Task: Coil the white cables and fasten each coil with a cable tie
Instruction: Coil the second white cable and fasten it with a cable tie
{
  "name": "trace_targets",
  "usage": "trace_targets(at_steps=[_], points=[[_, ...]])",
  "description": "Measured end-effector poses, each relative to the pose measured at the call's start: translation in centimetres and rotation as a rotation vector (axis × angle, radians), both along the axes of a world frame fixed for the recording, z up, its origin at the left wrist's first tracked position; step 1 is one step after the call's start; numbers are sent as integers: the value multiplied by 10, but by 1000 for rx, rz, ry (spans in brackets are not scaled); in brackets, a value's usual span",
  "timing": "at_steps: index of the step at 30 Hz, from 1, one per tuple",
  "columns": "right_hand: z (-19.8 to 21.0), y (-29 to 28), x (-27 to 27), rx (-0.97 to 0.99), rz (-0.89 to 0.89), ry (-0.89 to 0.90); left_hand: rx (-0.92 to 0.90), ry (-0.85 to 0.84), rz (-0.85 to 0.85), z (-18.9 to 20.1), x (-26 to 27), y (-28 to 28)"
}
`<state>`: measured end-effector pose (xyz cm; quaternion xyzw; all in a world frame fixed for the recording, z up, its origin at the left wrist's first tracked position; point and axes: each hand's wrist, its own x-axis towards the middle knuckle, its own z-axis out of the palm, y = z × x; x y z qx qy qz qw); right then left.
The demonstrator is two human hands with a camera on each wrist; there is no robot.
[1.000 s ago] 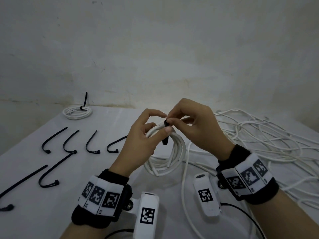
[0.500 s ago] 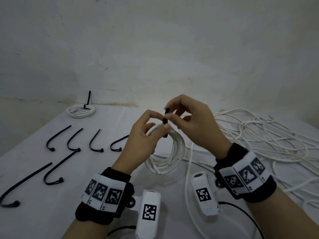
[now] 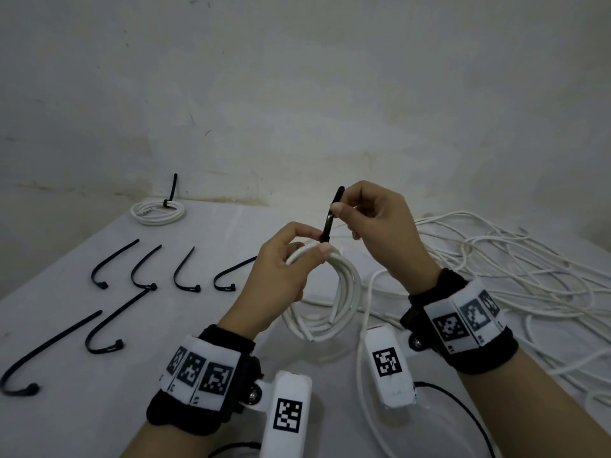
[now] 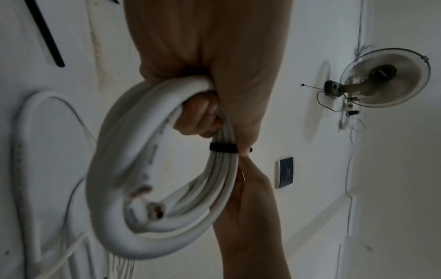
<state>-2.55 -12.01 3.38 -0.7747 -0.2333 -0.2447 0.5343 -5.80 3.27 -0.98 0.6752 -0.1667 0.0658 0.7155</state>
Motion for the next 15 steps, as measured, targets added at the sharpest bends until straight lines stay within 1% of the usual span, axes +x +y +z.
trace_targets(at_steps=[2,5,6,8,10,13,15], points=[[-2,0,-2,-69,91,34,-49,3,29,0,2,1],[-17,2,-10,-218,181,197,-121,-12,70,2,5,4],[-23,5,-14,-229,204,229,-143,-16,79,2,6,5],[-29,13,-20,-116,227,234,-196,-7,70,2,7,6],[-28,17,-20,17,167,196,-217,4,36,0,8,5],[-24,18,-16,134,98,167,-141,11,10,-2,7,4],[-22,20,-12,162,75,161,-124,-8,28,-3,7,1]])
